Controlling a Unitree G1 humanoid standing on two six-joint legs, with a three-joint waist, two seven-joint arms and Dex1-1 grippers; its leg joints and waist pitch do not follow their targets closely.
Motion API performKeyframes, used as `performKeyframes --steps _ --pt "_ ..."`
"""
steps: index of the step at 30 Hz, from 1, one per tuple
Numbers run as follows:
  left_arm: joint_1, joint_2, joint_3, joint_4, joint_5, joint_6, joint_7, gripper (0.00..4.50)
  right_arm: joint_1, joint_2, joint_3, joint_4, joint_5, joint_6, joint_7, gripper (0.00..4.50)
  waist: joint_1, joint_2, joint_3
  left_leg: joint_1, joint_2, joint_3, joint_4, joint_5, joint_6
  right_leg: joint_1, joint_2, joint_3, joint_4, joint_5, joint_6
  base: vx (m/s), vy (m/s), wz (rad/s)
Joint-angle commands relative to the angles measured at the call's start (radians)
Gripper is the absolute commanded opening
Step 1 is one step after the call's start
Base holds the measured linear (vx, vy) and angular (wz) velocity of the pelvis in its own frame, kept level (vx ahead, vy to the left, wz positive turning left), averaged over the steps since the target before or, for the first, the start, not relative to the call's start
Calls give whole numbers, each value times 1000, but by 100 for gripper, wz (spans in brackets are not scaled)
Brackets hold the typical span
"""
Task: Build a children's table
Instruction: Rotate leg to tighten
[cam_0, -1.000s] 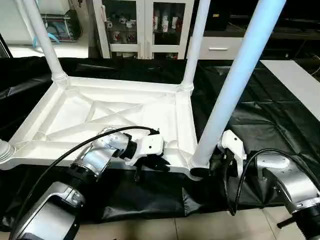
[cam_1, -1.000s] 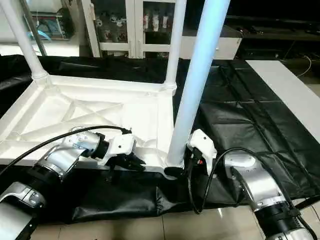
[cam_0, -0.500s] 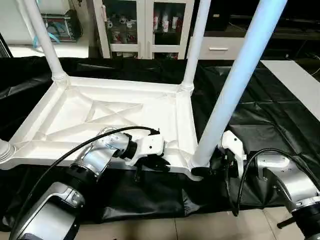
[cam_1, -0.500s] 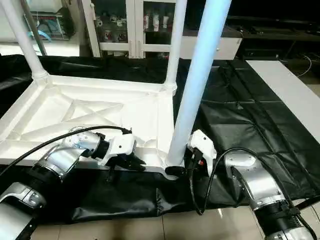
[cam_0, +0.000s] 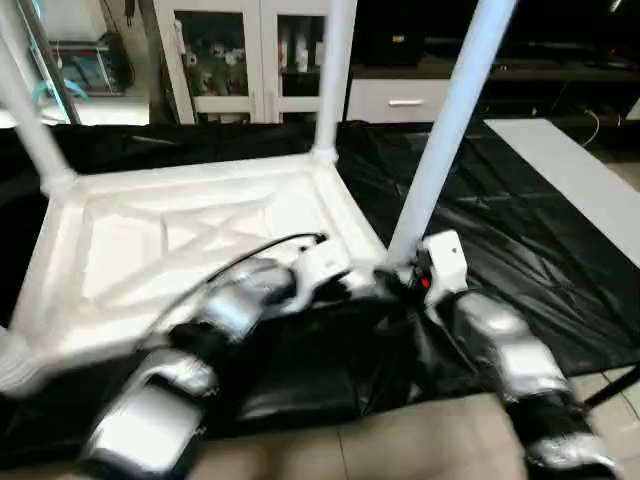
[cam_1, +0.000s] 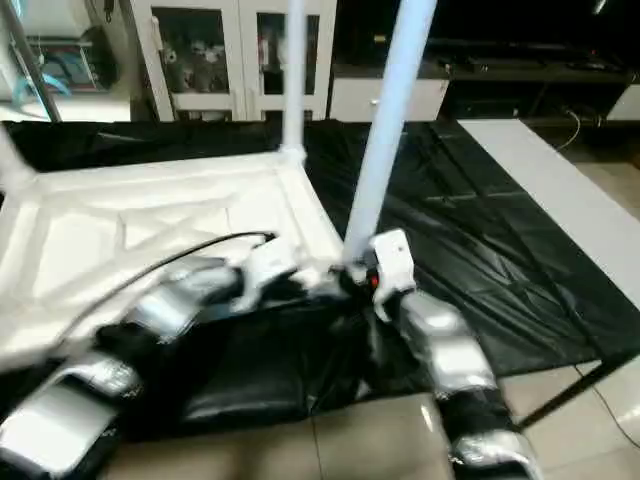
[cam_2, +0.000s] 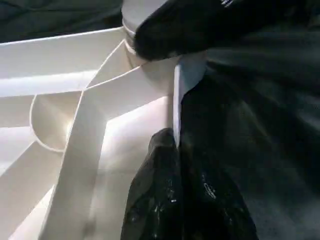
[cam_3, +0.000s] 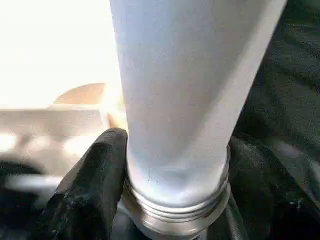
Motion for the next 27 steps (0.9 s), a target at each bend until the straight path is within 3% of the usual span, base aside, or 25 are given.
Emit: performKeyframes --steps 1,4,6,7,9,12,13,16,17,20,24,25,27 --pt "-14 -22 53 79 17 4 220 0 -10 38 -25 49 -27 -32 -130 267 -7 -6 -41 19 19 -25 -85 -427 -11 9 -48 20 -99 -569 -92 0 0 0" --pt "-36 -32 43 96 53 -46 315 0 -41 85 -34 111 -29 -114 -200 267 -4 -5 -47 5 21 -24 -91 -371 9 22 -50 25 -87 -453 -115 0 0 0" --pt "-47 -42 43 108 62 -74 359 0 -64 121 -42 150 -27 -190 -231 267 -2 -5 -50 5 21 -17 -89 -333 23 23 -50 31 -78 -376 -145 0 0 0" --pt "-47 -42 43 108 62 -74 359 0 -64 121 -42 150 -27 -190 -231 267 0 -4 -51 4 21 -16 -88 -317 26 25 -49 33 -75 -352 -153 0 0 0" --pt "-52 -38 27 114 75 -106 351 0 -77 147 -61 135 8 -260 -155 267 4 -6 -53 3 23 -11 -85 -277 46 27 -48 35 -66 -281 -178 0 0 0" --pt "-52 -26 18 124 88 -138 330 0 -64 130 -47 87 4 -308 -89 267 22 -9 -62 1 22 -2 -74 -160 97 33 -48 38 -47 -149 -212 36 -12 1" --pt "-52 -26 18 124 88 -138 330 0 -64 130 -47 87 4 -308 -89 302 24 -10 -63 2 21 0 -71 -137 107 33 -48 39 -42 -119 -222 56 -24 4" --pt "-41 -8 16 112 97 -174 281 0 -41 94 -46 30 17 -335 -61 339 35 -12 -69 -11 17 2 -58 -35 170 42 -48 41 -16 32 -249 0 0 0" --pt "-35 -1 15 102 91 -187 245 0 -30 80 -53 1 29 -322 -49 348 29 -14 -67 -23 17 -2 -59 -15 188 49 -49 39 -14 47 -239 0 0 0" --pt "-12 20 9 71 63 -207 106 0 -1 37 -77 -79 61 -275 11 384 28 -8 -62 -7 22 3 -59 -67 171 35 -43 40 -26 -50 -247 0 0 0" --pt "25 40 15 29 -5 -158 -116 0 35 -45 -60 -134 68 -225 137 421 33 -6 -53 -3 26 4 -67 -153 122 31 -41 40 -37 -152 -249 0 0 0" --pt "25 40 15 29 -5 -158 -116 0 35 -45 -60 -134 68 -225 137 421 33 -6 -53 -3 26 4 -67 -153 122 31 -41 40 -37 -152 -249 0 0 0" --pt "72 83 -25 -31 -40 -172 -316 0 81 -120 -40 -184 117 -154 289 426 37 0 -51 0 28 1 -72 -205 100 32 -43 41 -45 -208 -236 0 0 0"
